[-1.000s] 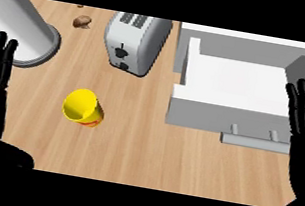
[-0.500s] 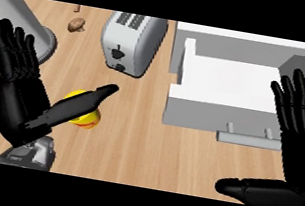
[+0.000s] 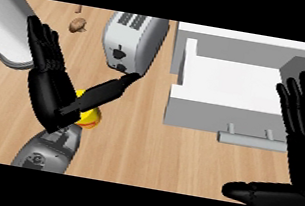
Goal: Pick up the cup, place it into the drawer and close the drawer
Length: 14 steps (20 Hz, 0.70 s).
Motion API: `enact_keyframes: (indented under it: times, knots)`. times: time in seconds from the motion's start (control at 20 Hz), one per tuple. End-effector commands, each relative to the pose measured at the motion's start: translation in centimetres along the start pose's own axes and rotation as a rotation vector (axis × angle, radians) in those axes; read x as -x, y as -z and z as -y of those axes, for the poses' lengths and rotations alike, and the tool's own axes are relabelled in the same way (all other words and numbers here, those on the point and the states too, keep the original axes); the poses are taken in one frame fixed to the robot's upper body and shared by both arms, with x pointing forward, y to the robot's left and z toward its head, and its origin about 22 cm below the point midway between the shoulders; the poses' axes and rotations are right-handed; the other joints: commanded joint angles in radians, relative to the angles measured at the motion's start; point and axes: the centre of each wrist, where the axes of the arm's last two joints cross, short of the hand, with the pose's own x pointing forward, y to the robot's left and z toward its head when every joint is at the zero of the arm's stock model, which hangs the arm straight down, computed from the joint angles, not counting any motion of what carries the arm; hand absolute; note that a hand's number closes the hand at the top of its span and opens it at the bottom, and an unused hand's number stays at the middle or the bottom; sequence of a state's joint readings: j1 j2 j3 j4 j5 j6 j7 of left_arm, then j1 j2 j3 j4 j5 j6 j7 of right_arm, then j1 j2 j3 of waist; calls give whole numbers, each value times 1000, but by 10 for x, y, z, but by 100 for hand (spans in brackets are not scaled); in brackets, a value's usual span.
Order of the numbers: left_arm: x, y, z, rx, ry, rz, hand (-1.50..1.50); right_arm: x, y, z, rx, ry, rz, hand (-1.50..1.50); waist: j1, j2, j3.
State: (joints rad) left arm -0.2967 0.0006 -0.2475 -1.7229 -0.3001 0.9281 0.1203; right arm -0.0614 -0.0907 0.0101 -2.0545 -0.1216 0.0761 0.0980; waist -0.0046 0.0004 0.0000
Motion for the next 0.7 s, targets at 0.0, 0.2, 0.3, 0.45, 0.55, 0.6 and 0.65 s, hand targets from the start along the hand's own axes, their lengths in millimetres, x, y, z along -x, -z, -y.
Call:
enact_keyframes:
  times: [0.0,0.2,0.3,0.45,0.55,0.6,0.65]
  knots:
    - [5,3,12,-32,3,-15,-150,-3,-2,7,3,17,0,-150,1,-1,0]
    - [21,-6,22,-36,38,-24,-150,11,13,-5,2,11,1,-150,1,1,0]
    - [9,-4,-5,-57,31,-40,-150,10,15,-12,9,4,6,-150,8,-1,0]
    - [15,-6,10,-55,17,-87,-150,4,13,-6,19,-4,5,-150,2,-1,0]
    - [22,-45,-6,-64,34,-101,-150,-20,2,-2,22,13,-6,-150,1,-2,0]
    - [26,-14,-16,-77,19,-112,-150,-5,0,3,18,9,0,-150,3,-1,0]
    - [7,-23,-10,-83,24,-110,-150,0,-3,10,23,4,2,-150,5,-2,0]
